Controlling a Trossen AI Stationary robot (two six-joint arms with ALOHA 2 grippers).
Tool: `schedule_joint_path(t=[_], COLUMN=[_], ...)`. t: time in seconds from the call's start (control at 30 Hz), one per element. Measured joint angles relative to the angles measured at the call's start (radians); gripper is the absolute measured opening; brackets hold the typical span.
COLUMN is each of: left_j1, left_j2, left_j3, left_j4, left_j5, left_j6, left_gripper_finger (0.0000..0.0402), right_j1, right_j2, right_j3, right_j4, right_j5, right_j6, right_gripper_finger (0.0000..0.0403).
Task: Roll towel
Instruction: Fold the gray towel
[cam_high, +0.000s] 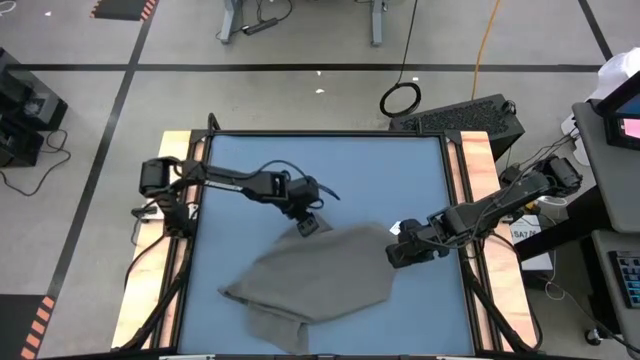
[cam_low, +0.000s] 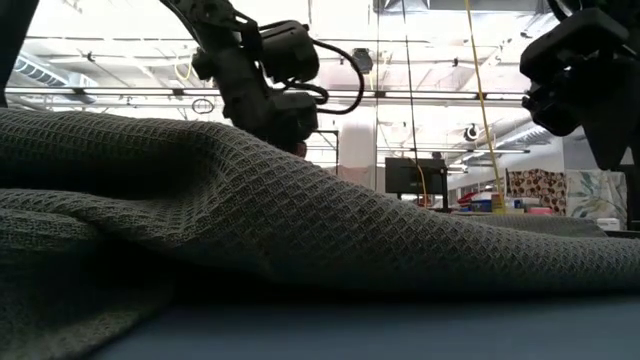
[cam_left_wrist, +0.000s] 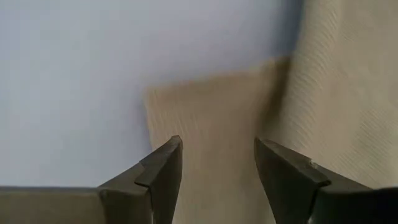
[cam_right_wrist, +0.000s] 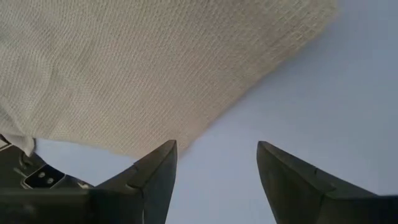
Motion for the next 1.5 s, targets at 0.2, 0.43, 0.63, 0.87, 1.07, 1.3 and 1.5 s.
schedule_joint_path(t=[0.2,0.43,0.63,0.87,1.07,1.3,1.5], left_j1=[-0.041,-0.078,-0.084,-0.048,-0.038,-0.074,-0.073], left_j2=[0.077,0.137,0.095,-0.016,-0.213,-0.452,-0.473], left_j3=[0.0,0.0,-0.001,-0.001,-0.001,0.0,-0.043], left_j4=[0.096,0.109,0.103,0.014,-0.175,-0.407,-0.413], left_j5=[-0.117,-0.186,-0.249,-0.313,-0.378,-0.513,-0.516], left_j6=[-0.001,-0.024,-0.028,-0.027,-0.046,-0.187,-0.186], left_gripper_finger=[0.0197,0.0088,0.001,0.0003,0.0002,0.0001,0.0001], right_j1=[0.0,0.0,0.018,0.017,0.023,0.021,-0.056], right_j2=[0.0,0.0,0.0,0.0,-0.024,-0.108,-0.106], right_j3=[0.0,0.0,0.0,0.0,0.0,0.001,0.001], right_j4=[-0.022,-0.04,-0.036,-0.027,-0.013,-0.038,-0.073], right_j5=[0.02,0.033,0.12,0.127,0.238,0.394,0.49], right_j6=[-0.021,-0.04,-0.051,-0.008,-0.009,-0.022,0.001], right_gripper_finger=[0.0212,0.0212,0.0212,0.0212,0.0212,0.0212,0.0212])
